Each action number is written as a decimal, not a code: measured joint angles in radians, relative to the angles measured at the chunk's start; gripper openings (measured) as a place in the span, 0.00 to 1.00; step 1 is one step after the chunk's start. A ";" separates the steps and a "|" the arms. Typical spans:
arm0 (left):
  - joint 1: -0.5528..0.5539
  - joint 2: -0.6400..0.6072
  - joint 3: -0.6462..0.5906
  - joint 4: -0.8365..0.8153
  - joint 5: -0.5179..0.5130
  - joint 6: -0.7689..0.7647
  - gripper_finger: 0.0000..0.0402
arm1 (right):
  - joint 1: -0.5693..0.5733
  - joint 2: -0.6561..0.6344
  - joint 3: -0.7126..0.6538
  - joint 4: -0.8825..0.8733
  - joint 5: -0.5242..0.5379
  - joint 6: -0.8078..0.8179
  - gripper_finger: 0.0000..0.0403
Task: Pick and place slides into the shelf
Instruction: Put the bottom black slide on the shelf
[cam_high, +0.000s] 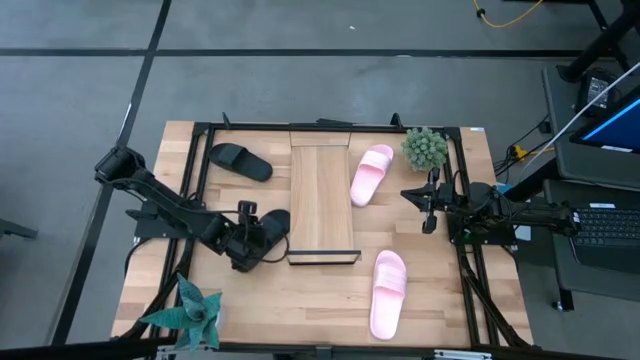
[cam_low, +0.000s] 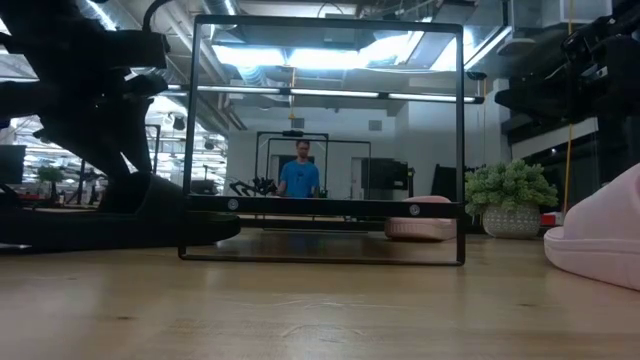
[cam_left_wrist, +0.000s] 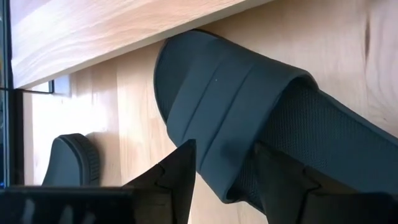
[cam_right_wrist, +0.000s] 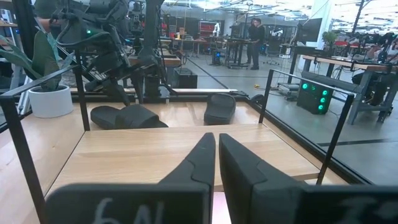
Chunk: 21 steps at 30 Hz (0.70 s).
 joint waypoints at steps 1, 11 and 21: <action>0.003 0.002 0.000 -0.001 0.001 0.000 0.36 | 0.000 0.000 0.000 0.000 0.000 -0.001 0.06; 0.003 0.002 -0.033 0.012 0.003 0.000 0.36 | 0.000 0.000 0.000 0.000 0.000 -0.002 0.06; 0.003 0.002 -0.053 0.024 0.002 0.000 0.36 | 0.000 0.000 0.000 0.000 0.000 -0.002 0.06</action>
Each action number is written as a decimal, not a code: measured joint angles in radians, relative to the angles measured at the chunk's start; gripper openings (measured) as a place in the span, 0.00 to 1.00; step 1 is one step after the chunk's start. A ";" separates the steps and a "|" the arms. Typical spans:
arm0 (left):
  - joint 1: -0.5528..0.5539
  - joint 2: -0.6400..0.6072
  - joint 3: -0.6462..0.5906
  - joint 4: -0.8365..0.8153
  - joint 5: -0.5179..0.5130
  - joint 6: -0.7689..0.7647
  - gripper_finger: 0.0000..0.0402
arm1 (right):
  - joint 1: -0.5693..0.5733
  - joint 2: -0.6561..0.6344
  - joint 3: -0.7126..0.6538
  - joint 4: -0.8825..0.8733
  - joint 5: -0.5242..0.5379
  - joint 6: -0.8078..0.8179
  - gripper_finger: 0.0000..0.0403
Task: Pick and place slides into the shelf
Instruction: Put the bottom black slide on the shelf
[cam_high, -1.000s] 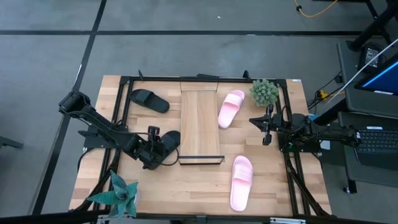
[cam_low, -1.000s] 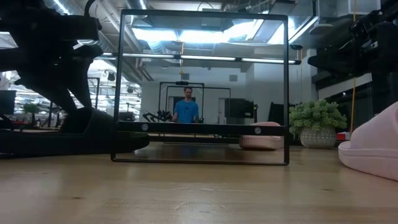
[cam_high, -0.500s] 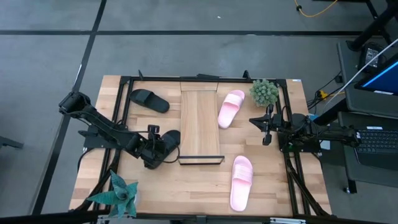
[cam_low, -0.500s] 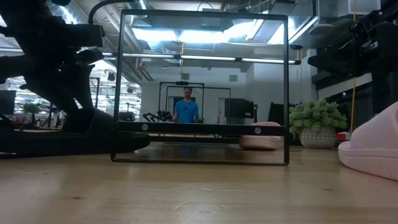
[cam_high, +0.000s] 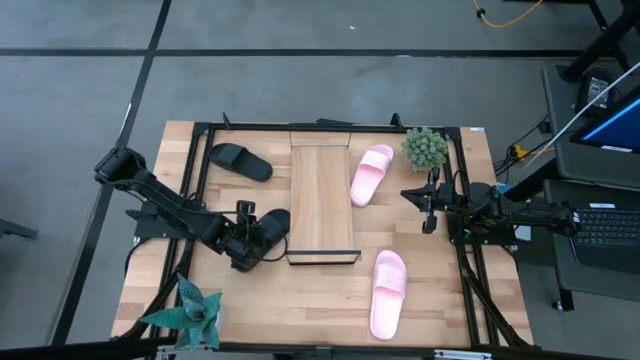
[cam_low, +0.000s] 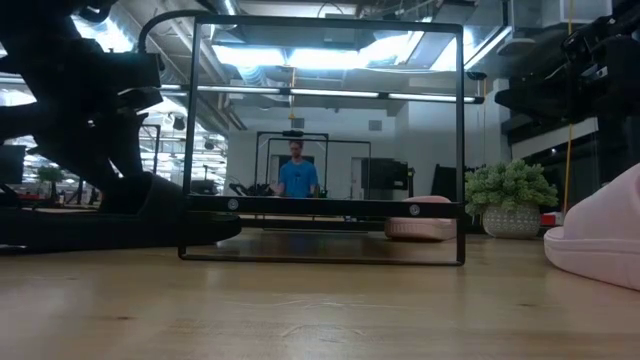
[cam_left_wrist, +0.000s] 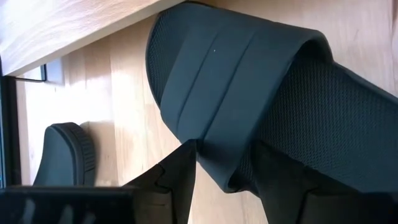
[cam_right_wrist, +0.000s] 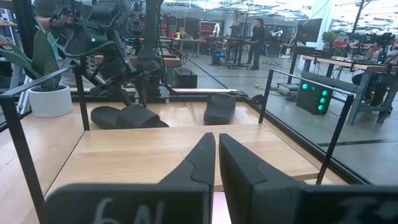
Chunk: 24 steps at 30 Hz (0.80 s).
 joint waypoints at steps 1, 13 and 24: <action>0.000 0.000 0.000 0.003 0.000 0.000 0.36 | 0.000 0.000 0.000 0.000 0.000 0.000 0.06; 0.000 0.000 0.000 0.013 -0.012 -0.002 0.13 | 0.000 0.000 0.000 0.000 0.000 0.000 0.06; 0.000 0.000 0.000 0.007 -0.011 -0.005 0.01 | 0.000 0.000 0.000 0.000 0.000 0.000 0.06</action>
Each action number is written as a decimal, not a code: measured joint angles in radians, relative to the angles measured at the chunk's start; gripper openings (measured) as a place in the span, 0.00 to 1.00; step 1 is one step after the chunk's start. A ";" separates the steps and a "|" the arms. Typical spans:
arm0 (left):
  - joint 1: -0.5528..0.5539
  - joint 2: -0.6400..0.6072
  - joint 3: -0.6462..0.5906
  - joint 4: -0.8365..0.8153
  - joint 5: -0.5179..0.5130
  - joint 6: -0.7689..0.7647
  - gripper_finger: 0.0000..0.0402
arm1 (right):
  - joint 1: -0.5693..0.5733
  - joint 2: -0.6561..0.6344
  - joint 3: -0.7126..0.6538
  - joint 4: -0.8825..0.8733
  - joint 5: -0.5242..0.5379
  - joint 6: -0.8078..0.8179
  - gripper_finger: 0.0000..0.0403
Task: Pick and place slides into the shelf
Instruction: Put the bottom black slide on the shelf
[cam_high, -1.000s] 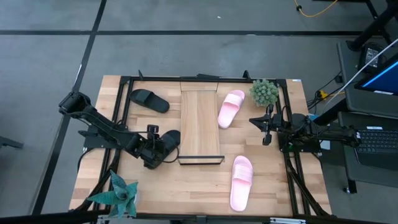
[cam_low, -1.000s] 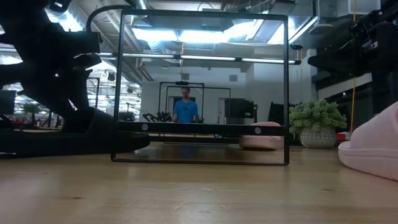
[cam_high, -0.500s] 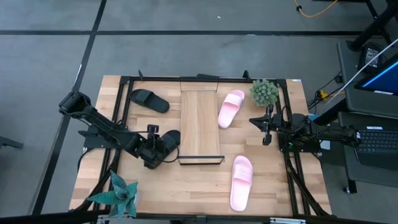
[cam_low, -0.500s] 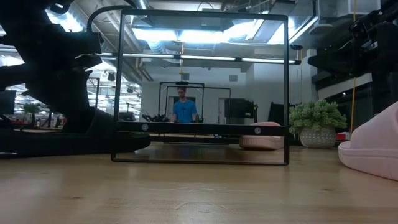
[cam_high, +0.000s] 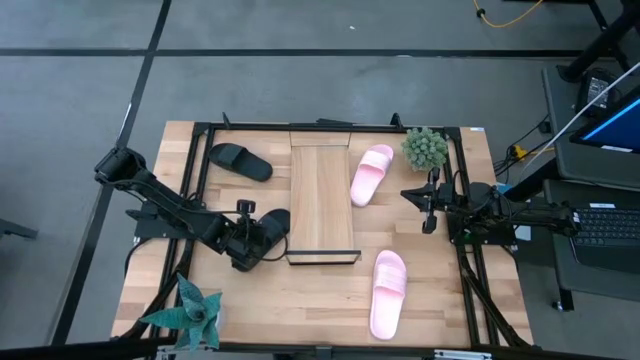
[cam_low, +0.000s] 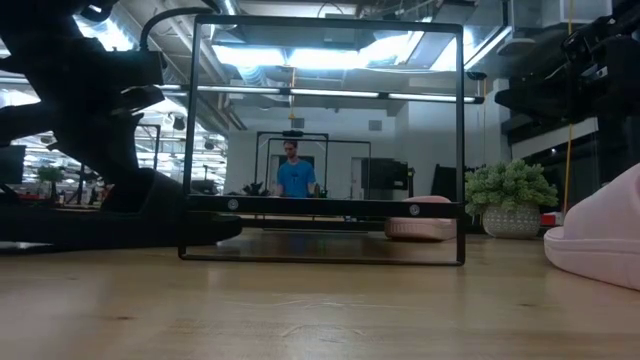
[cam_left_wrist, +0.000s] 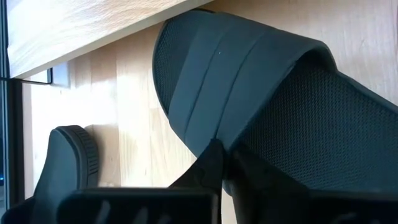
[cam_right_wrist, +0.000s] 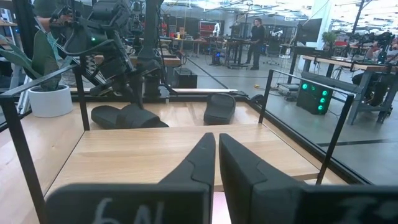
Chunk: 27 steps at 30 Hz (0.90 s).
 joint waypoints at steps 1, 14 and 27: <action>0.000 0.000 0.000 -0.006 0.000 -0.001 0.01 | 0.000 0.000 0.000 0.000 0.000 0.000 0.06; -0.047 -0.001 0.013 -0.194 0.000 -0.165 0.01 | 0.000 0.000 0.000 0.000 0.000 0.000 0.06; -0.086 0.000 0.090 -0.352 -0.068 -0.230 0.00 | 0.000 0.000 0.000 0.000 0.000 -0.004 0.06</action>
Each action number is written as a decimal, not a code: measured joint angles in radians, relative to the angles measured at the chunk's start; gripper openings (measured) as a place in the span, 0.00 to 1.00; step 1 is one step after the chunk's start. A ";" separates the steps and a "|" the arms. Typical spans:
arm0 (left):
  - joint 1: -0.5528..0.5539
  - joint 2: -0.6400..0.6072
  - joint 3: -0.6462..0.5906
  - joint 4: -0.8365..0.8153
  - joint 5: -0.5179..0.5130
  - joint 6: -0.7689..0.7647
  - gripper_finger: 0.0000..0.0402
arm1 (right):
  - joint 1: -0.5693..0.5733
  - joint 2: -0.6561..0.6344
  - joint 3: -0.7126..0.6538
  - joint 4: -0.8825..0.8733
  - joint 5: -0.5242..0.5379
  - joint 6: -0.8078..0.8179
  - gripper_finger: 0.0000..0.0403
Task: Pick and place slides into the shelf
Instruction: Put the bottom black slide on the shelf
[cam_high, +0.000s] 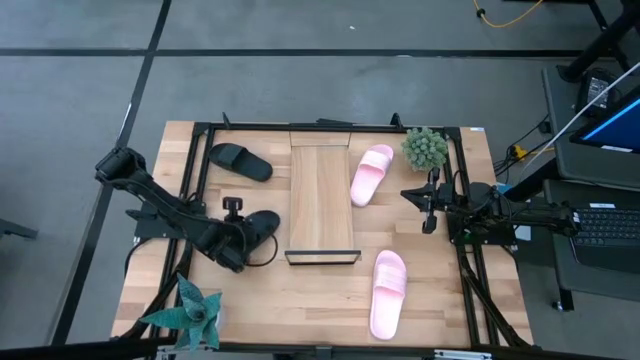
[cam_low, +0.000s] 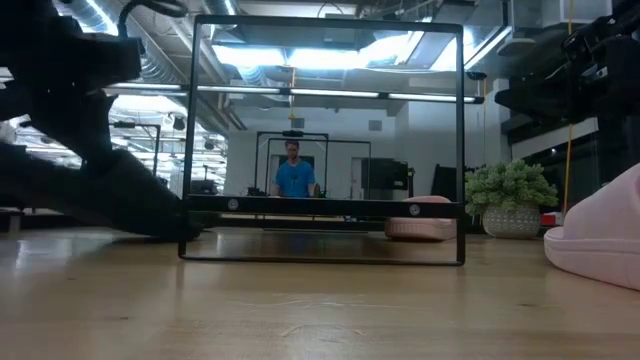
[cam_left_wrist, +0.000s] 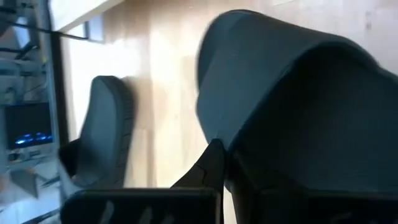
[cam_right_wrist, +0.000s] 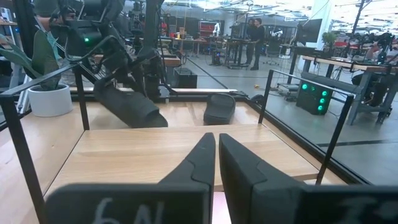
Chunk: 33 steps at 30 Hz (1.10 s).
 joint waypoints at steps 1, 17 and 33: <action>-0.001 0.000 0.009 -0.025 -0.011 -0.016 0.00 | 0.000 0.000 0.000 0.000 0.000 0.000 0.06; -0.002 0.000 0.162 -0.304 -0.192 -0.102 0.00 | 0.000 0.000 0.000 0.000 0.000 0.000 0.06; 0.088 -0.003 0.245 -0.336 -0.432 0.131 0.00 | 0.000 0.000 0.000 0.000 0.000 -0.030 0.06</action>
